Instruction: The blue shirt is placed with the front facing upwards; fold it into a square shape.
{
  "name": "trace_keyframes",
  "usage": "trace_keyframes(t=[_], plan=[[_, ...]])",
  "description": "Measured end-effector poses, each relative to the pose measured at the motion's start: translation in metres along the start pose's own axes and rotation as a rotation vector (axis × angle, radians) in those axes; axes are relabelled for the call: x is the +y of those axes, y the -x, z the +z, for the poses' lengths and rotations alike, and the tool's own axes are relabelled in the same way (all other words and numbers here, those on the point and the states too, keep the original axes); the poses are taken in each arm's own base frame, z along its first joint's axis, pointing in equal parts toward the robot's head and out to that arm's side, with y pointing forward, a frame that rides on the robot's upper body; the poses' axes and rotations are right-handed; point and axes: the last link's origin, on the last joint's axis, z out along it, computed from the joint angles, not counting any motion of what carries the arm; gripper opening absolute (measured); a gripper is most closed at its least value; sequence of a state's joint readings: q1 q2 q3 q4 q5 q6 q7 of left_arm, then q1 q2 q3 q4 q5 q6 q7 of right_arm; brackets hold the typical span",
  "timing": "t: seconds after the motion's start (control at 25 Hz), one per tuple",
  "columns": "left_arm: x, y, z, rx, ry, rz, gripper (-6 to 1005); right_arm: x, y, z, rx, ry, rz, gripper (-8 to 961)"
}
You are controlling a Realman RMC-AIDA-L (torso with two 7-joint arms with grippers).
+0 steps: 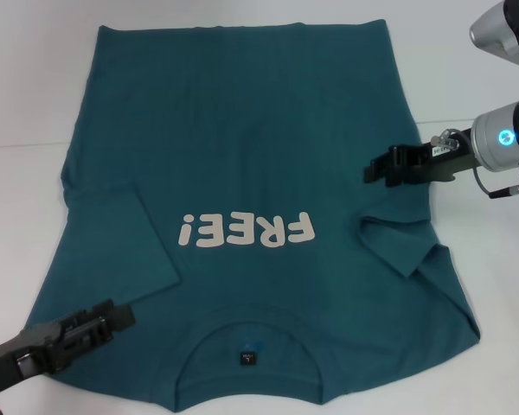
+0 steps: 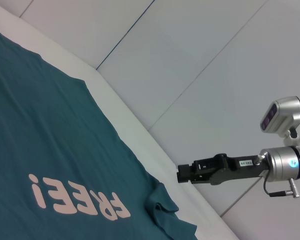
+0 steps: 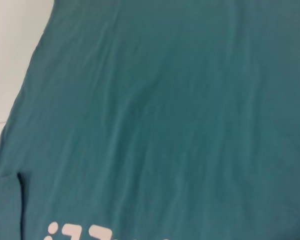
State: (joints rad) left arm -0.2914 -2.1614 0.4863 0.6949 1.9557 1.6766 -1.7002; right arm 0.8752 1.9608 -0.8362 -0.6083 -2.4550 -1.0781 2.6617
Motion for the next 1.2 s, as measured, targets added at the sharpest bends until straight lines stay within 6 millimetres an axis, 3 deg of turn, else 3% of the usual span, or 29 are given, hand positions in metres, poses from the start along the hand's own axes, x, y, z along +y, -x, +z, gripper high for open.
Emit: trace_keyframes(t=[0.2, 0.6, 0.88, 1.2], plan=[[0.000, 0.000, 0.000, 0.001, -0.001, -0.003, 614, 0.004, 0.000, -0.001, 0.042, -0.006, -0.049, 488], [-0.001, -0.001, -0.002, 0.007, -0.004, -0.007, 615, -0.002, 0.005, -0.044, 0.140, 0.004, -0.262, 769], [-0.001, -0.001, -0.002, 0.007, -0.004, -0.008, 616, -0.017, -0.018, -0.043, 0.293, -0.099, -0.329, 761], [0.000, 0.000, 0.002, 0.008, 0.006, -0.013, 617, -0.026, -0.025, -0.040, 0.307, -0.132, -0.331, 761]])
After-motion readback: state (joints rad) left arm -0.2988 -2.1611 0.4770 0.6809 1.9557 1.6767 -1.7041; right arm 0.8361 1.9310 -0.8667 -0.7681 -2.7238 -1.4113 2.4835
